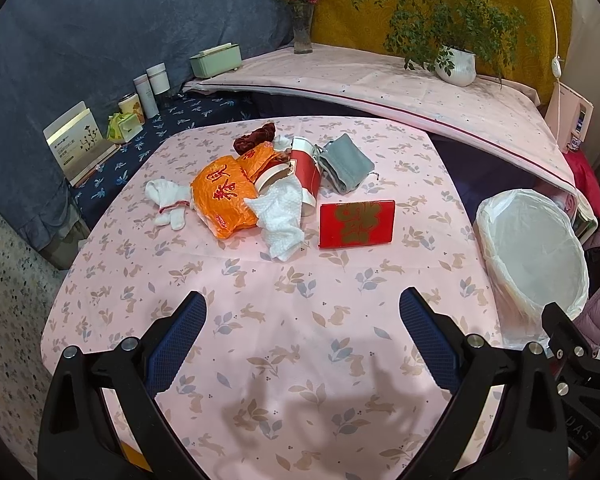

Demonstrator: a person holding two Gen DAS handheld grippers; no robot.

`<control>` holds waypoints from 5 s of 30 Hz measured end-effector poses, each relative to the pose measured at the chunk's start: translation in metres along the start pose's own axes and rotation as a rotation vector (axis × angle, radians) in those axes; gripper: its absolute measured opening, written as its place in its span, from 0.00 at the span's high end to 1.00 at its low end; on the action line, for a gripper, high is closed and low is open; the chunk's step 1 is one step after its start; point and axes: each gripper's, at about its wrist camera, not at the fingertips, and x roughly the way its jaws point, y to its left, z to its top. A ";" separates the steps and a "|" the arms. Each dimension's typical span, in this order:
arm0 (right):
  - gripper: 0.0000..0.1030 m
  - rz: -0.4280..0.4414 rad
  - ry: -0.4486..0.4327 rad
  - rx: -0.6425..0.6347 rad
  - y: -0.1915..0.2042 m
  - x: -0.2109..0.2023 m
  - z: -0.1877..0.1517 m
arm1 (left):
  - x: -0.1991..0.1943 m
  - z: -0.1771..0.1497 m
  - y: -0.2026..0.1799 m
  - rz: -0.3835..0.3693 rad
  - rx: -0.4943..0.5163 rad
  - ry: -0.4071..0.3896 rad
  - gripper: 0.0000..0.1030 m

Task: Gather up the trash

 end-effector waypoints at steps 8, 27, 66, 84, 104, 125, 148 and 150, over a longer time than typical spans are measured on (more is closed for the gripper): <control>0.07 0.000 0.000 0.000 -0.001 -0.001 0.000 | 0.000 -0.001 0.000 0.000 0.001 0.000 0.10; 0.07 0.000 -0.002 0.004 -0.004 -0.003 0.005 | -0.001 -0.001 -0.001 -0.001 0.002 -0.002 0.10; 0.07 0.141 0.006 0.001 0.046 0.055 0.036 | 0.075 0.030 0.081 -0.005 -0.104 0.021 0.08; 0.22 0.333 0.050 -0.085 0.101 0.162 0.065 | 0.181 0.054 0.053 -0.203 -0.059 0.115 0.32; 0.99 0.525 0.071 -0.177 0.118 0.159 0.056 | 0.167 0.046 0.057 -0.301 -0.064 0.139 0.80; 0.99 0.358 -0.014 0.070 -0.001 0.081 0.033 | 0.083 0.047 -0.040 -0.405 0.089 0.064 0.81; 0.99 0.092 0.057 0.280 -0.120 0.094 0.006 | 0.077 0.050 -0.193 -0.591 0.238 0.129 0.79; 0.96 0.075 0.054 0.292 -0.124 0.095 0.007 | 0.078 0.053 -0.197 -0.596 0.224 0.120 0.71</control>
